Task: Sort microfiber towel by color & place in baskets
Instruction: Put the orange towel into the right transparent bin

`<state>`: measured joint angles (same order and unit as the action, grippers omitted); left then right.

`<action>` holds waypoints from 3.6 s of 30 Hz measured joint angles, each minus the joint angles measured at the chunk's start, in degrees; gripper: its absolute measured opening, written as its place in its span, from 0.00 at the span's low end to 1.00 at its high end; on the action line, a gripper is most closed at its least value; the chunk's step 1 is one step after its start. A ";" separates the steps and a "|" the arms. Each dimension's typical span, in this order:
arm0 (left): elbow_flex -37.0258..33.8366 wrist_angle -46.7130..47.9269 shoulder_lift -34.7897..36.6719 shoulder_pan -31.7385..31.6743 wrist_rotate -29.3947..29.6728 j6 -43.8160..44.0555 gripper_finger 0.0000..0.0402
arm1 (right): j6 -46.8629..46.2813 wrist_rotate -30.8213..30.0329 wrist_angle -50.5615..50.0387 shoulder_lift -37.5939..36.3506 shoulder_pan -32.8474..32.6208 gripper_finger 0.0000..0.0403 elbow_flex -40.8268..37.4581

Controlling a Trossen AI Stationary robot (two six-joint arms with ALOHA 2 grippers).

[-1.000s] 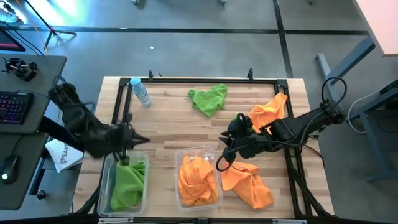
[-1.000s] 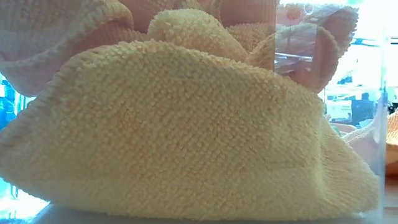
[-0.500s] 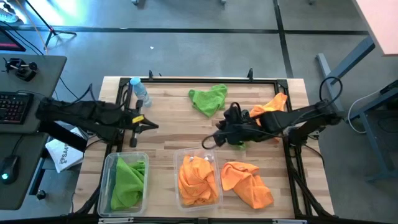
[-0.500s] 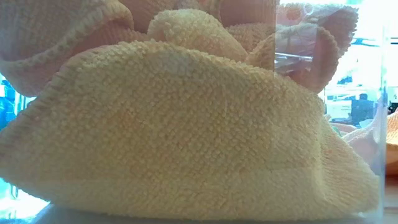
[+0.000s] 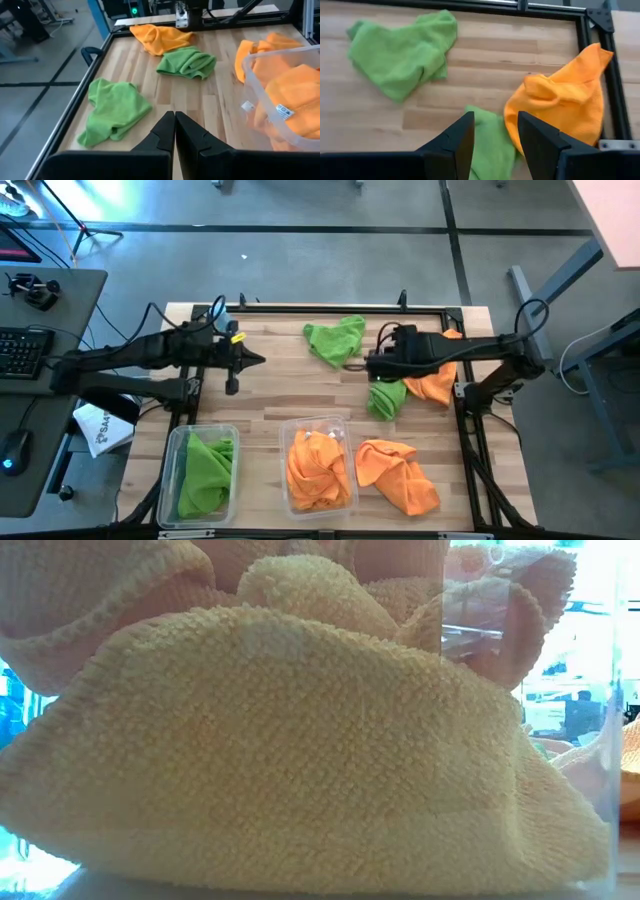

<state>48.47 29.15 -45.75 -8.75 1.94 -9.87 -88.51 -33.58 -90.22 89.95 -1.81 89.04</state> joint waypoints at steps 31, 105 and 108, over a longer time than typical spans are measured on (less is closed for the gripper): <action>0.07 -2.56 -9.58 -1.05 4.82 12.38 0.00 | 10.26 9.16 52.66 -19.10 22.24 0.39 -55.19; 1.60 0.70 -11.41 2.61 3.04 6.33 0.00 | 38.94 -10.07 48.85 -24.29 4.15 0.00 -22.35; 1.60 2.67 -11.41 3.88 3.09 6.61 0.00 | 42.38 -16.79 47.57 -21.71 -2.26 0.00 -13.98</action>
<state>50.06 31.82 -57.17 -4.87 5.04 -3.27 -46.13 -50.38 -42.65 68.24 -4.08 75.05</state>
